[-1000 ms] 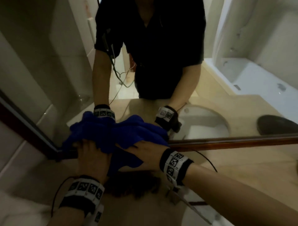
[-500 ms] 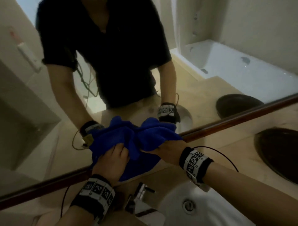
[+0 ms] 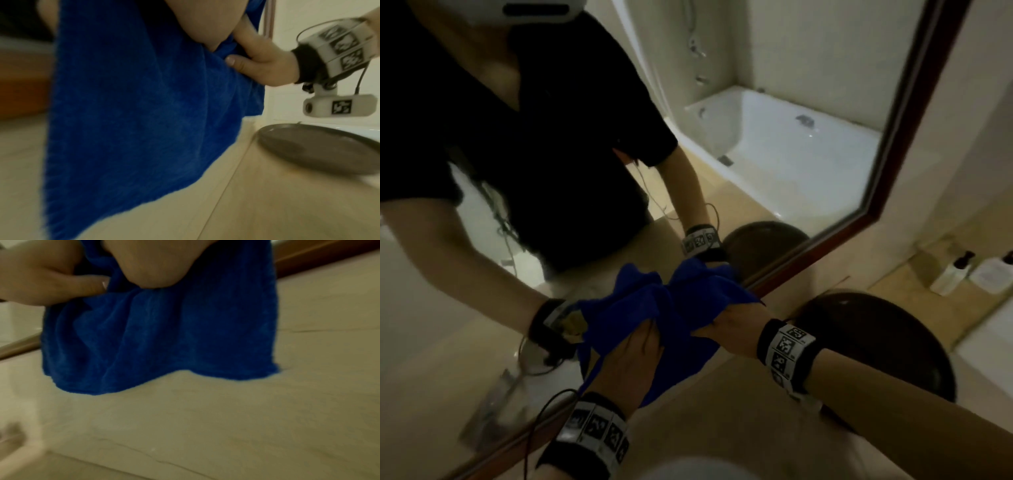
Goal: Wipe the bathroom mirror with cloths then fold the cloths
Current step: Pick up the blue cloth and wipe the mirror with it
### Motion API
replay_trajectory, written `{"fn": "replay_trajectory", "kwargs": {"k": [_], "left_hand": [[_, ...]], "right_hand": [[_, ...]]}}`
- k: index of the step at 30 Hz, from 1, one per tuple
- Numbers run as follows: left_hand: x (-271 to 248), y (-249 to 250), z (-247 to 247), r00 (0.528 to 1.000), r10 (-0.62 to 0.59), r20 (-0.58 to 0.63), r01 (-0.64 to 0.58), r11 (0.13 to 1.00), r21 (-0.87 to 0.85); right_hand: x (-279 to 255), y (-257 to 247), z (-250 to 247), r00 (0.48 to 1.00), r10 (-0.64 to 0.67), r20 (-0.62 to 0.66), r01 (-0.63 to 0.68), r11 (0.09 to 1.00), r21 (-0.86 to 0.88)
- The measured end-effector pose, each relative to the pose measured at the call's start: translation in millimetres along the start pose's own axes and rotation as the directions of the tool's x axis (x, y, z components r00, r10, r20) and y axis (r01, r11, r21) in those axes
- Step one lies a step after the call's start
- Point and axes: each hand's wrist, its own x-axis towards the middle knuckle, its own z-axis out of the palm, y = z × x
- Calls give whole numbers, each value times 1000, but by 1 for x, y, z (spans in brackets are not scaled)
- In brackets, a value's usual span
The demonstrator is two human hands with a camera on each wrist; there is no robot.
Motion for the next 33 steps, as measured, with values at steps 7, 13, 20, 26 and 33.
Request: {"fn": "replay_trajectory", "kwargs": {"k": [7,13,20,26,33], "left_hand": [[146,101,28,988,88,123,-74,991,-112],[243,163,18,967,252,40,-255,964,75],[274,159,-9,914,405,14,-397,890,222],[301,131,-78,901,434,10,-411,845,342],[347,74,-206,932,281,-229,-168,895,414]], "right_hand": [[-73,117,21,756,311,-576,-270,950,159],[-81,158,48,476,608,-636,-447,789,420],[-77,172,20,346,697,-629,-256,715,651],[-59,153,-48,196,737,-647,-117,672,731],[-57,173,-206,52,571,-819,-225,806,548]]}}
